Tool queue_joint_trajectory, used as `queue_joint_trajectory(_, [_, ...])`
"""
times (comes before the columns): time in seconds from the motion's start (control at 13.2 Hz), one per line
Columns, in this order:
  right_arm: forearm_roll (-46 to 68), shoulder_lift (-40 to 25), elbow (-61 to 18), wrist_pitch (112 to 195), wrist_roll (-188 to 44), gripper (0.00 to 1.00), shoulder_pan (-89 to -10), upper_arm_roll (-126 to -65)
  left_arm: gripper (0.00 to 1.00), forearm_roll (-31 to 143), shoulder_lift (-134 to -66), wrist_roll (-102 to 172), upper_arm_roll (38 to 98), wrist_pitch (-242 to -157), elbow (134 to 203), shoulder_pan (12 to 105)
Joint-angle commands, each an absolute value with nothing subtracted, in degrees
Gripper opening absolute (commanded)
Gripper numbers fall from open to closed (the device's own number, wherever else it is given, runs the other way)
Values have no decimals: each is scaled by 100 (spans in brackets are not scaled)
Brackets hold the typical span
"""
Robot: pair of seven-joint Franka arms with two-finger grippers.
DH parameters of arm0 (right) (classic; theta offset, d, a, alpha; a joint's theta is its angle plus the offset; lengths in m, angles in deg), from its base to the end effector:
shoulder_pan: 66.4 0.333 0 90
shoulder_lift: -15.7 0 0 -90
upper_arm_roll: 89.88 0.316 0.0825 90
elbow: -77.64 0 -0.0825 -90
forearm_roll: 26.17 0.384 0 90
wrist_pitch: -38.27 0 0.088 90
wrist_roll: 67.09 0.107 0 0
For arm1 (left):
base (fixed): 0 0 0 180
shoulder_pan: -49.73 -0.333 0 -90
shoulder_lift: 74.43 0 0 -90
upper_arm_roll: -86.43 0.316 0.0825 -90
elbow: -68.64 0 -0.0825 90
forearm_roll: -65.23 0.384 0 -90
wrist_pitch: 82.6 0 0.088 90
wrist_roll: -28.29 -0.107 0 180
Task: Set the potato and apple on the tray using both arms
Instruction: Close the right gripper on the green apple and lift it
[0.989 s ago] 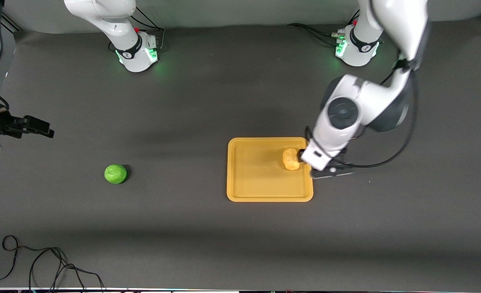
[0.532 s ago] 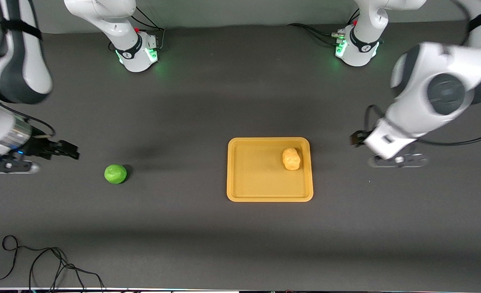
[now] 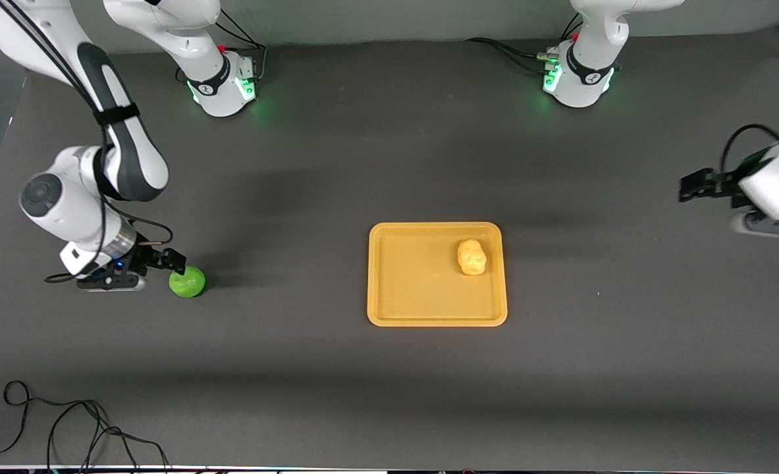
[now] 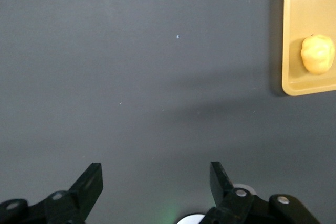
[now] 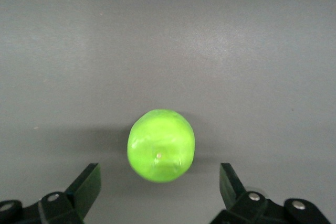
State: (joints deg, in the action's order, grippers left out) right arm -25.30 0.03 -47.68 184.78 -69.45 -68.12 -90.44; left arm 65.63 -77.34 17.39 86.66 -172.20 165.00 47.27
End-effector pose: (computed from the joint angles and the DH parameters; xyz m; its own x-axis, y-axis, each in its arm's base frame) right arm 0.5680 -0.0228 0.2705 0.9953 -0.0105 0.0964 -0.0102 -0.9999 -0.0030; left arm 0.5588 0.0270 0.5437 0.9756 -0.1434 -0.1663 -0.1412 -0.9897 0.0248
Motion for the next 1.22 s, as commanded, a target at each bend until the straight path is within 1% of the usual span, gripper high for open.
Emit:
queue_joint_trajectory(0.0, [-2511, -336, -4743, 18890, -6999, 100, -6807, -9058, 91, 6506, -7715, 1529, 8608, -17023, 16329, 4569])
queue_joint_trajectory(0.23, [-2511, -670, -4734, 19242, -6990, 100, -6807, -9049, 88, 6550, -7733, 1633, 8608, -17145, 16286, 4578])
queue_joint_trajectory(0.53, [-2511, -838, -4726, 19235, -7016, 100, -6815, -9049, 90, 6602, -7759, 2249, 8573, -17172, 16066, 4622])
queue_joint_trajectory(0.61, [-2511, -838, -4726, 19199, -7043, 98, -6815, -9049, 90, 6611, -7751, 2232, 8573, -17164, 16048, 4622])
queue_joint_trajectory(0.68, [-2511, -830, -4726, 19164, -7060, 80, -6815, -9049, 90, 6611, -7750, 2206, 8573, -17172, 16057, 4622])
queue_joint_trajectory(0.76, [-2511, -821, -4717, 19086, -7061, 64, -6815, -9049, 90, 6611, -7750, 2197, 8573, -17181, 16057, 4613])
queue_joint_trajectory(0.84, [-2511, -777, -4699, 19015, -7078, 54, -6815, -9049, 91, 6611, -7750, 2196, 8573, -17190, 16057, 4613])
queue_joint_trajectory(0.91, [-2511, -690, -4673, 18901, -7078, 51, -6815, -9049, 91, 6611, -7750, 2188, 8573, -17190, 16066, 4604])
queue_joint_trajectory(1.06, [-2511, -366, -4498, 18533, -7087, 50, -6807, -9049, 93, 6620, -7750, 2170, 8573, -17216, 16066, 4604])
queue_joint_trajectory(1.14, [-2520, -207, -4288, 18270, -7096, 50, -6807, -9049, 94, 6611, -7750, 2170, 8573, -17234, 16083, 4596])
